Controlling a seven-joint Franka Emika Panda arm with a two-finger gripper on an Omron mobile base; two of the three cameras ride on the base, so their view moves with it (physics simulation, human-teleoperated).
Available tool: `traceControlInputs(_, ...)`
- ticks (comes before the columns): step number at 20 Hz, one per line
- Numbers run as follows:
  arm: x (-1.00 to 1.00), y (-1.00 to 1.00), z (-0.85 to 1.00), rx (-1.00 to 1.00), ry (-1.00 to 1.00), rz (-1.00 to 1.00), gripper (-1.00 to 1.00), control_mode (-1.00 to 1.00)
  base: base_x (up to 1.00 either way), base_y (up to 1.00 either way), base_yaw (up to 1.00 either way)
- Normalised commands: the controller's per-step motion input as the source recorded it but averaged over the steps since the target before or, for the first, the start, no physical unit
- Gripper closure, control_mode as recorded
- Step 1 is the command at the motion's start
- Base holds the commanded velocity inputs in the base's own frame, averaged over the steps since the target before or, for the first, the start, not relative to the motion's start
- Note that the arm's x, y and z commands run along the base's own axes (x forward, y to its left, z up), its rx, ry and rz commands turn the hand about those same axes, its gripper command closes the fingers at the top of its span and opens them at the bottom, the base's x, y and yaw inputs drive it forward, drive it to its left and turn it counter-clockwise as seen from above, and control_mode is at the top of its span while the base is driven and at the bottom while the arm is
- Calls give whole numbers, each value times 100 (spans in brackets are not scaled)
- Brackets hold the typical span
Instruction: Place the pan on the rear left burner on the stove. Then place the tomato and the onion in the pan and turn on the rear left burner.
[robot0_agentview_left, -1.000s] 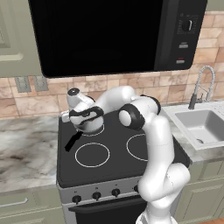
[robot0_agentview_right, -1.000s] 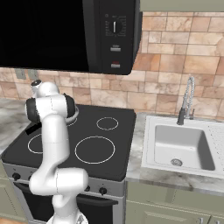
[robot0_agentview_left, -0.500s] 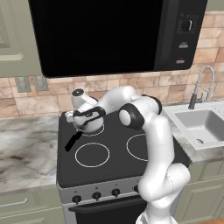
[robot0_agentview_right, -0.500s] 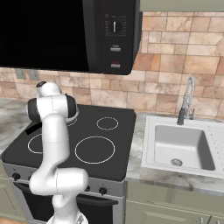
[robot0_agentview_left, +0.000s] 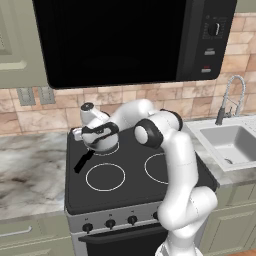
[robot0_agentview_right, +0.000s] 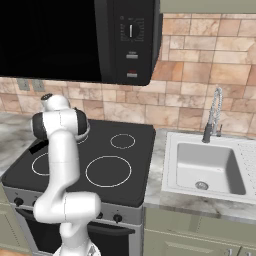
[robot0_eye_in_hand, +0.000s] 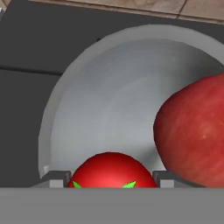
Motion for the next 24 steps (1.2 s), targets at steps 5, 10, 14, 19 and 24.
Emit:
traceControlInputs(5,7,0,-5,0,5,-1,-100,-100,0,0,0)
traceControlInputs(10,0,-8,0,0,0,-2,-100,-100,0,0,0)
traceControlInputs(14,-2,-10,0,0,0,-2,-100,-100,0,0,0)
traceControlInputs(19,-24,-2,0,0,0,-2,-100,-100,0,0,0)
traceControlInputs(24,-40,-7,3,0,0,-2,-100,-100,0,0,0)
